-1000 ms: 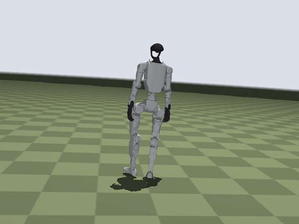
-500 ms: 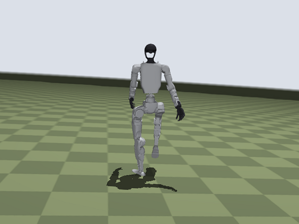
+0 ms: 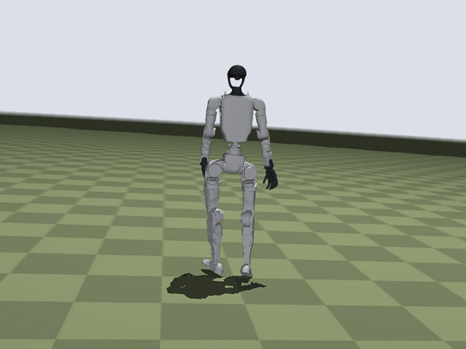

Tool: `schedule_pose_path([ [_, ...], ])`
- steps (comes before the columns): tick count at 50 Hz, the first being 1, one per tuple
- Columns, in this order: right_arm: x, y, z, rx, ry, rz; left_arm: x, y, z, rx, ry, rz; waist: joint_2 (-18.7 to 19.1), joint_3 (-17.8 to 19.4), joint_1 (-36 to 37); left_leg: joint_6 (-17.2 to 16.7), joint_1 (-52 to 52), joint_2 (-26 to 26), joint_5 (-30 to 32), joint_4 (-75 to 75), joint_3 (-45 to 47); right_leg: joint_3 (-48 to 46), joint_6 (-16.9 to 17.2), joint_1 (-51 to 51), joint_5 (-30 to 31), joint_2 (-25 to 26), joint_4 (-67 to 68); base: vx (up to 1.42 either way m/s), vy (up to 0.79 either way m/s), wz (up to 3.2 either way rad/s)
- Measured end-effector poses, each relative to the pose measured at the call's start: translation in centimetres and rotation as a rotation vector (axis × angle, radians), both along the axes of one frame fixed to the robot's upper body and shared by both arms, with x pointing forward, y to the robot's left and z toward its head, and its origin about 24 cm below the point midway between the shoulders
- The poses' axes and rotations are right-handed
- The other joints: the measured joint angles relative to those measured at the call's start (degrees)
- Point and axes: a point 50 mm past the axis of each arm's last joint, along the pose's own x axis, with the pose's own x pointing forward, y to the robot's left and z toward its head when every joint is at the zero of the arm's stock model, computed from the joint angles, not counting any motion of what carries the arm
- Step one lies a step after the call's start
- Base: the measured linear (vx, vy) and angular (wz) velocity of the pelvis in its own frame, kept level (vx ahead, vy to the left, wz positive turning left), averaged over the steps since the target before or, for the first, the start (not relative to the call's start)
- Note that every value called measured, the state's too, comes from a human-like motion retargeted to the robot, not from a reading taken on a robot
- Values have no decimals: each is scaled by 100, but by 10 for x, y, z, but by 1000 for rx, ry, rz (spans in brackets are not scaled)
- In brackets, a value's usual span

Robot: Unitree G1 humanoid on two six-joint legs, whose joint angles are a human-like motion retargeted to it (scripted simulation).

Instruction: Upper body actions

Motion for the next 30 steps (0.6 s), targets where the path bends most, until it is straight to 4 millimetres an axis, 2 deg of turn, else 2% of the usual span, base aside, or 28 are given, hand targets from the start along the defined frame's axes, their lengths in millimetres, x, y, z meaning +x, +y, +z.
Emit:
schedule_pose_path([
  [4,16,0,0,18,-36,-16,-27,-1,-6,-27,87,148,-137,-7,165,-82,18,-184,24,-57,72,-83,-141,172,-326,9,-860,-10,-17,-51],
  [7,26,-2,0,29,-45,-44,-34,4,-7,-38,97,197,-131,14,254,-156,-15,-144,66,-76,166,-292,-243,129,-417,21,-1092,-16,-20,-47],
  [10,33,-2,1,36,-41,-83,-39,18,-7,-2,91,177,-98,30,331,-230,-27,-54,122,-94,287,-80,-413,-18,-568,123,-1071,-16,-24,-36],
  [12,38,2,0,62,-38,-138,-49,32,-7,75,125,163,-49,72,259,-294,-27,1,206,-73,212,39,-471,-14,-636,174,-1051,-17,-22,21],
  [17,62,20,-1,173,-77,-237,-97,68,-4,263,276,90,23,93,176,-572,-90,230,332,272,204,-16,-612,110,-791,307,-1114,-17,-23,27],
  [20,93,31,1,223,-139,-256,-149,84,1,360,429,-7,-5,119,152,-785,-347,439,885,1086,283,13,-697,259,-895,308,-1146,-12,-17,42],
  [22,122,42,5,255,-208,-252,-177,88,6,370,513,-42,-136,193,179,-770,-898,665,1649,2248,280,38,-717,301,-938,157,-1133,-27,-23,51],
  [23,139,49,9,278,-257,-255,-191,89,9,366,555,-62,-166,223,206,-692,-1365,733,2068,2977,0,-15,-725,313,-957,116,-1134,-29,-25,50],
  [25,176,59,20,345,-354,-249,-225,90,18,336,652,-106,-326,281,497,-136,-2403,710,2989,4390,-333,1,-762,324,-964,-43,-1133,-20,-23,8],
  [27,210,69,34,409,-421,-245,-261,85,29,270,773,-159,-418,283,824,-285,-3442,815,2606,5860,-495,-19,-822,306,-948,-113,-1133,-8,-20,-15],
  [28,226,75,43,433,-461,-245,-274,83,34,241,819,-175,-373,332,980,-212,-3805,1268,2404,6520,-310,-22,-872,303,-962,-41,-1102,-15,-24,-48],
  [30,280,88,77,511,-616,-226,-308,67,47,155,924,-182,-318,614,1560,3,-4807,1894,2065,7969,-154,179,-1002,319,-972,38,-1019,-18,-22,-107],
])
